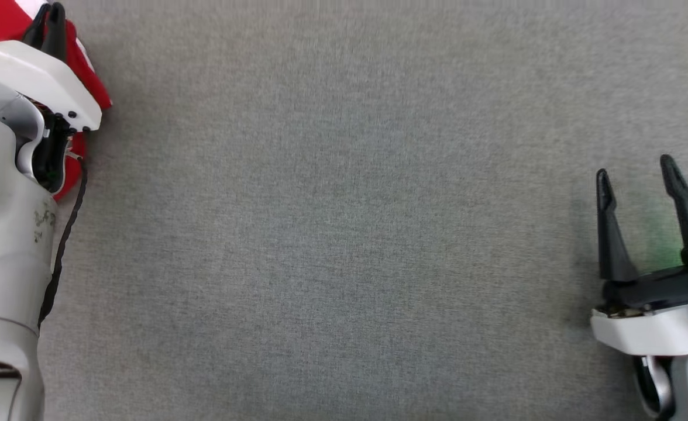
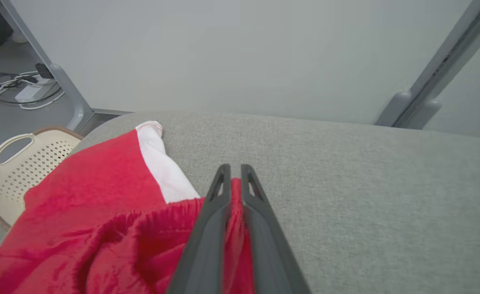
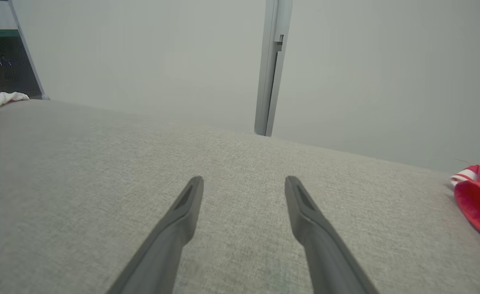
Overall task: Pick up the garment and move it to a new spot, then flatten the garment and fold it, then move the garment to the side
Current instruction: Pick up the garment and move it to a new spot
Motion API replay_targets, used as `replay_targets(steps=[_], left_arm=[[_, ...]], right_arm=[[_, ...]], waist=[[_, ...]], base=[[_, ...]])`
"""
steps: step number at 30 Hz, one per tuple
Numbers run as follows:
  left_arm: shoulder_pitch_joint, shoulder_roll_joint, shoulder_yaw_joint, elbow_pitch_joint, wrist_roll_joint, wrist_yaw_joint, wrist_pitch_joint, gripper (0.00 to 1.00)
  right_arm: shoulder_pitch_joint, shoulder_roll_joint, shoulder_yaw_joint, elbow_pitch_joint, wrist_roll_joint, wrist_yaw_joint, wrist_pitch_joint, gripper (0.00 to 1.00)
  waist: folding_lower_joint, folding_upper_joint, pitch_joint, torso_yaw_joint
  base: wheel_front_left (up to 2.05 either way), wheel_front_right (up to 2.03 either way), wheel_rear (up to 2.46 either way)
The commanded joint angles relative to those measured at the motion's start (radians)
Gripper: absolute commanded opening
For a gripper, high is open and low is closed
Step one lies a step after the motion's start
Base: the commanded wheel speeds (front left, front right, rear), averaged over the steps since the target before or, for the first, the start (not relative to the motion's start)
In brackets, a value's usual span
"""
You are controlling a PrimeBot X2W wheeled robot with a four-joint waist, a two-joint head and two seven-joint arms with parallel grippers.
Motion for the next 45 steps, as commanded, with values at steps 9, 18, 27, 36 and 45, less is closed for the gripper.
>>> replay_targets(steps=[9, 18, 27, 36, 45], left_arm=[[0.105, 0.141, -0.167, -0.262, -0.171, -0.001, -0.013, 0.0], [0.14, 0.192, -0.241, -0.536, -0.297, -0.001, 0.032, 0.0], [0.1, 0.122, -0.266, -0.738, -0.361, 0.016, 0.088, 0.0], [0.205, 0.032, -0.337, -0.835, -0.388, 0.038, 0.105, 0.0], [0.713, 0.049, -0.286, -0.775, -0.492, 0.095, -0.067, 0.0]], right_arm=[[0.033, 0.072, 0.011, 0.045, 0.028, -0.002, -0.001, 1.0], [0.066, 0.103, 0.008, 0.073, 0.043, -0.002, -0.001, 1.0], [0.055, 0.11, 0.021, 0.072, 0.11, -0.002, -0.001, 1.0], [0.059, 0.111, -0.003, 0.058, 0.149, -0.002, -0.001, 1.0], [0.106, 0.11, -0.019, 0.063, 0.143, -0.002, -0.001, 1.0]], waist=[[0.0, 0.0001, -0.224, -0.098], [0.0, 0.0001, -0.359, -0.206], [0.0, 0.0001, -0.406, -0.372], [0.0, 0.0001, -0.37, -0.44], [0.0, 0.0001, -0.393, -0.412]], base=[[0.0, 0.0, 0.0], [0.0, 0.0, 0.0], [0.0, 0.0, 0.0], [0.0, 0.0, 0.0], [0.0, 0.0, 0.0]])
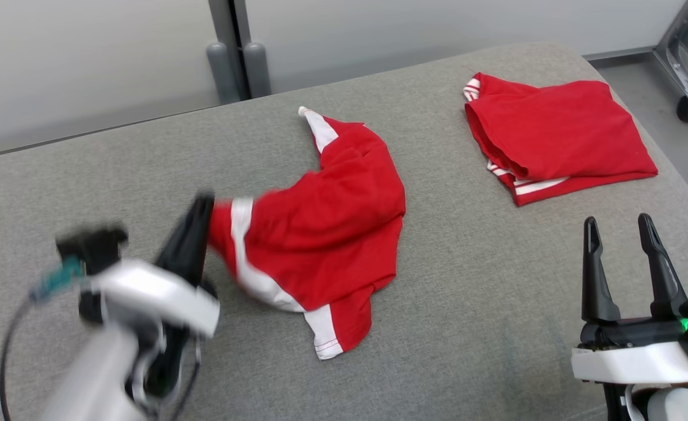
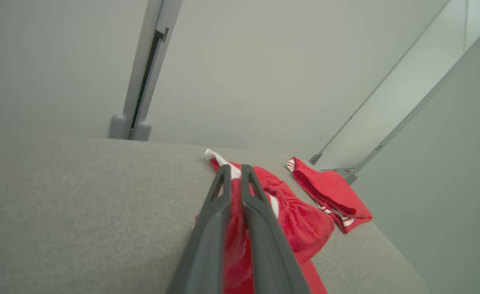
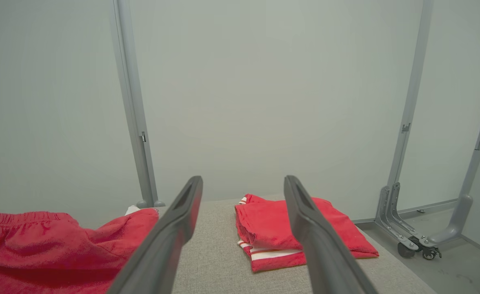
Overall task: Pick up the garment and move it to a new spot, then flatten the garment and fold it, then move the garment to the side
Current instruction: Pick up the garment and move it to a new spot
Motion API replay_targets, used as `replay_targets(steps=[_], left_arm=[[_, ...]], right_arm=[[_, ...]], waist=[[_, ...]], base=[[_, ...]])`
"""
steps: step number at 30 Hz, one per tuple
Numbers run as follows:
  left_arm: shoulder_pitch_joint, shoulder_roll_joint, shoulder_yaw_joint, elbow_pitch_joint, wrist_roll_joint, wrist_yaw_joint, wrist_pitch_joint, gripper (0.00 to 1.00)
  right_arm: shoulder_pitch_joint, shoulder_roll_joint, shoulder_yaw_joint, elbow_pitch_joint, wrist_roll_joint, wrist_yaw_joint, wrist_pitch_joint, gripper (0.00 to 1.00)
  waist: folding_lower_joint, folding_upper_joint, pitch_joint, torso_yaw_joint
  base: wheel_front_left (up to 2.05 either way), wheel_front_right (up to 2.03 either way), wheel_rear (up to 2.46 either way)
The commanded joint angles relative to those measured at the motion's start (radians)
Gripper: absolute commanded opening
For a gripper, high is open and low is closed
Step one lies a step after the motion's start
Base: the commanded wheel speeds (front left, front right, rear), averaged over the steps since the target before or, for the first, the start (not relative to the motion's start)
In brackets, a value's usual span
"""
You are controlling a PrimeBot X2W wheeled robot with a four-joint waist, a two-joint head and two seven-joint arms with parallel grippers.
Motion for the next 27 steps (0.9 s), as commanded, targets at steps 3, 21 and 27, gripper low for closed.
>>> replay_targets(steps=[3, 21, 27], left_arm=[[0.155, -0.023, 0.03, 0.036, -0.031, 0.02, -0.085, 0.0], [0.444, -0.167, 0.283, -0.169, 0.363, -0.053, -0.135, 1.0], [0.522, -0.183, 0.312, -0.28, 0.694, 0.032, -0.135, 1.0]], right_arm=[[0.025, -0.001, -0.012, -0.005, -0.013, -0.002, -0.001, 1.0], [0.074, -0.002, -0.001, 0.009, -0.031, -0.002, -0.001, 1.0], [0.092, -0.001, 0.024, 0.005, -0.011, -0.002, -0.001, 1.0]], waist=[[0.0, 0.0, -0.011, 0.031], [0.0, 0.0, -0.106, 0.175], [0.0, 0.0, -0.134, 0.174]], base=[[0.0, 0.0, 0.0], [0.0, 0.0, 0.0], [0.0, 0.0, 0.0]])
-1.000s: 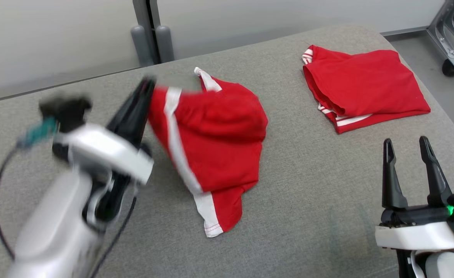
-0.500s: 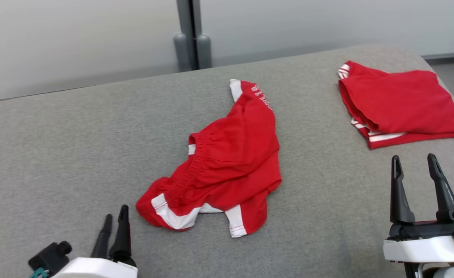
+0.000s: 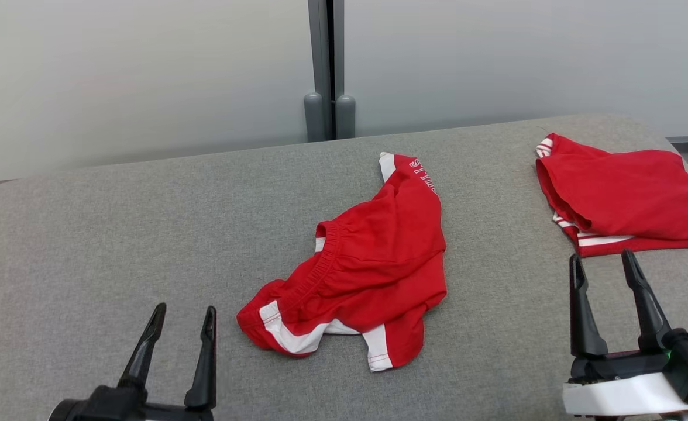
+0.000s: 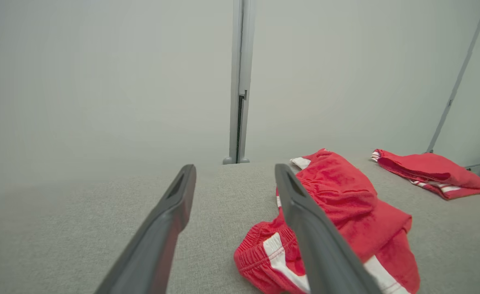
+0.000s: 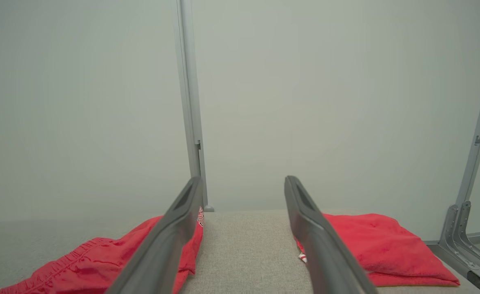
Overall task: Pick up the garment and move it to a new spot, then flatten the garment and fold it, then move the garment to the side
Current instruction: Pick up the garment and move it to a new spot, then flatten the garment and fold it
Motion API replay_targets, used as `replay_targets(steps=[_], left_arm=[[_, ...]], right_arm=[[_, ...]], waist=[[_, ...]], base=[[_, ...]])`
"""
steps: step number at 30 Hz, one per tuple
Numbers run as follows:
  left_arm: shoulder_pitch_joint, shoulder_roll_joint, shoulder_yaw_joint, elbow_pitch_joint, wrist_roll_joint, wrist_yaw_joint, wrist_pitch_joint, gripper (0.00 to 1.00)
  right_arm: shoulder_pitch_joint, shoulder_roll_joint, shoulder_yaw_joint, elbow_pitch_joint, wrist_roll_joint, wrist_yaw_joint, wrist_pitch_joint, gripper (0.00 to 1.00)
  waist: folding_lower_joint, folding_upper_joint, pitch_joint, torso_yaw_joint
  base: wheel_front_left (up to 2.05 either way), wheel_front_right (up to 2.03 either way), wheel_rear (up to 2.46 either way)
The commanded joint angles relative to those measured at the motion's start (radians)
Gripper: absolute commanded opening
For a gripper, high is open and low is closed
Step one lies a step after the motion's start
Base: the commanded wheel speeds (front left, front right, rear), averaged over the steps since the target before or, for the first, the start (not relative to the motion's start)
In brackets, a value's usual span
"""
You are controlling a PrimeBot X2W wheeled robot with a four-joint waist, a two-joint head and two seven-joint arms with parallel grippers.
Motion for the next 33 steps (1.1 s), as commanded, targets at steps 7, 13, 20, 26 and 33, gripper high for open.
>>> replay_targets(steps=[7, 13, 20, 26, 33], left_arm=[[0.1, -0.055, 0.054, -0.039, 0.099, 0.09, -0.004, 1.0], [0.118, -0.065, 0.06, -0.052, 0.103, 0.119, -0.004, 1.0], [0.11, -0.066, 0.057, -0.047, 0.086, 0.12, -0.004, 1.0], [0.107, -0.066, 0.05, -0.041, 0.087, 0.116, -0.004, 1.0], [0.054, -0.046, 0.025, 0.025, 0.123, 0.04, -0.005, 1.0]], right_arm=[[0.074, -0.001, 0.071, 0.008, -0.01, -0.001, -0.001, 1.0], [0.111, -0.001, 0.115, 0.033, -0.011, -0.001, -0.001, 1.0], [0.111, -0.001, 0.143, 0.064, -0.007, -0.001, -0.001, 1.0], [0.113, -0.001, 0.148, 0.07, -0.003, -0.001, -0.001, 1.0], [0.105, -0.001, 0.138, 0.066, 0.002, -0.001, -0.001, 1.0]], waist=[[0.0, -0.0001, -0.028, 0.011], [0.0, -0.0001, -0.04, 0.024], [0.0, -0.0001, -0.048, 0.034], [0.0, -0.0001, -0.051, 0.037], [0.0, -0.0001, -0.034, 0.048]], base=[[0.0, 0.0, 0.0], [0.0, 0.0, 0.0], [0.0, 0.0, 0.0], [0.0, 0.0, 0.0], [0.0, 0.0, 0.0]])
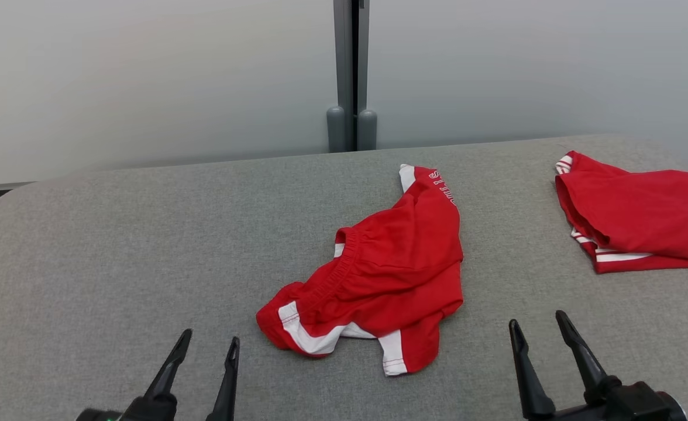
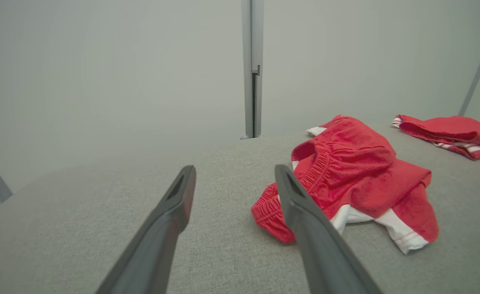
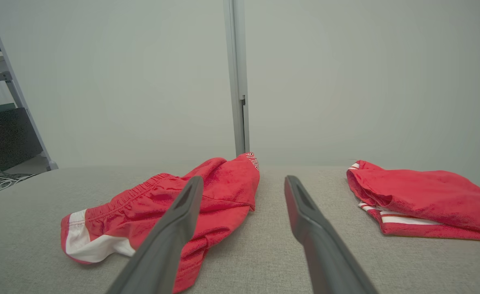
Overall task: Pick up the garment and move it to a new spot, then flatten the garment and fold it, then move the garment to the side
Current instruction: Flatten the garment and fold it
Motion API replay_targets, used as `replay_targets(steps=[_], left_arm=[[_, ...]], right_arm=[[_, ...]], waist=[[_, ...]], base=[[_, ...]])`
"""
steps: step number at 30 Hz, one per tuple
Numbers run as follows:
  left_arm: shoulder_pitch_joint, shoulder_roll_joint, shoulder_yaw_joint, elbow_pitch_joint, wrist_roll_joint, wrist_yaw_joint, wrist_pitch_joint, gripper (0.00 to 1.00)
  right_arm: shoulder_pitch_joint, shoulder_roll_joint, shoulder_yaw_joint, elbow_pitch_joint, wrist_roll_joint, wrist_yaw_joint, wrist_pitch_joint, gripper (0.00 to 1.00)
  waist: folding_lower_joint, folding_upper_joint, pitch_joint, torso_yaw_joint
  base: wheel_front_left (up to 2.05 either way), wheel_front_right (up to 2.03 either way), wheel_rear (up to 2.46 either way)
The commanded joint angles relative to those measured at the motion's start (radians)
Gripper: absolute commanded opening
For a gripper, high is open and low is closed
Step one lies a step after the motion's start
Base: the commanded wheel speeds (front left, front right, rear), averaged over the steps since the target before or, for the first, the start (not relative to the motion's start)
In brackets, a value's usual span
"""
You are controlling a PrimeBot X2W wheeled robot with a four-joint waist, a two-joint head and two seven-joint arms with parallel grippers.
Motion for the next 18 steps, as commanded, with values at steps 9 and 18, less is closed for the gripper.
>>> replay_targets(steps=[9, 18], left_arm=[[-0.392, 0.222, -0.268, 0.298, 0.036, -0.173, 0.068, 1.0], [-0.695, 0.346, -0.63, 0.342, -0.208, -0.173, 0.296, 1.0]], right_arm=[[-0.043, -0.052, 0.036, 0.0, 0.007, 0.0, -0.001, 1.0], [-0.091, -0.076, 0.046, -0.011, 0.005, 0.0, -0.001, 1.0]], waist=[[0.0, 0.0, 0.09, 0.025], [0.0, 0.0, 0.203, 0.009]], base=[[0.0, 0.0, 0.0], [0.0, 0.0, 0.0]])
